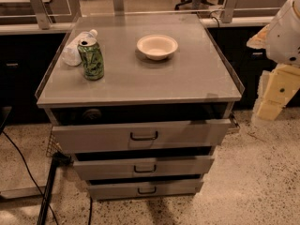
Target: Open top drawer
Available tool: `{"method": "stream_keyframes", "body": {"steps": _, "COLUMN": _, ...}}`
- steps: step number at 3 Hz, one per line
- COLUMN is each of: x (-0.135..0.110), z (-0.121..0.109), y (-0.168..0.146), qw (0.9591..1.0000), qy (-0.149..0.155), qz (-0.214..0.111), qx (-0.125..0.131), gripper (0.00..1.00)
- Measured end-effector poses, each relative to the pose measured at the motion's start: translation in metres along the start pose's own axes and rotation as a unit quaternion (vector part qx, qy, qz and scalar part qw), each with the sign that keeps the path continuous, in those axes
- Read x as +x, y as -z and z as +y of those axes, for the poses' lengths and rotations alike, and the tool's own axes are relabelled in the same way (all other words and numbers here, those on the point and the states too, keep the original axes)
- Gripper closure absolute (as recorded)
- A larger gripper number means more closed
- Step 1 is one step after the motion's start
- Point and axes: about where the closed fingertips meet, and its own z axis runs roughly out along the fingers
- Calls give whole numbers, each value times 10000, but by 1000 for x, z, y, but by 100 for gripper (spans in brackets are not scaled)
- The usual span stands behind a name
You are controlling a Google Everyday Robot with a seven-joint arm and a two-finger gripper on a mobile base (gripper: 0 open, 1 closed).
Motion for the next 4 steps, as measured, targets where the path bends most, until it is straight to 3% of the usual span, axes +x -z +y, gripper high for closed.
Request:
{"method": "stream_keyframes", "body": {"steps": 2, "x": 3, "z": 3, "y": -15, "qw": 10000, "qy": -29, "qz": -52, "qx": 31, "gripper": 0}}
{"method": "stream_keyframes", "body": {"steps": 4, "x": 6, "z": 24, "y": -88, "qw": 9996, "qy": -17, "qz": -257, "qx": -138, "gripper": 0}}
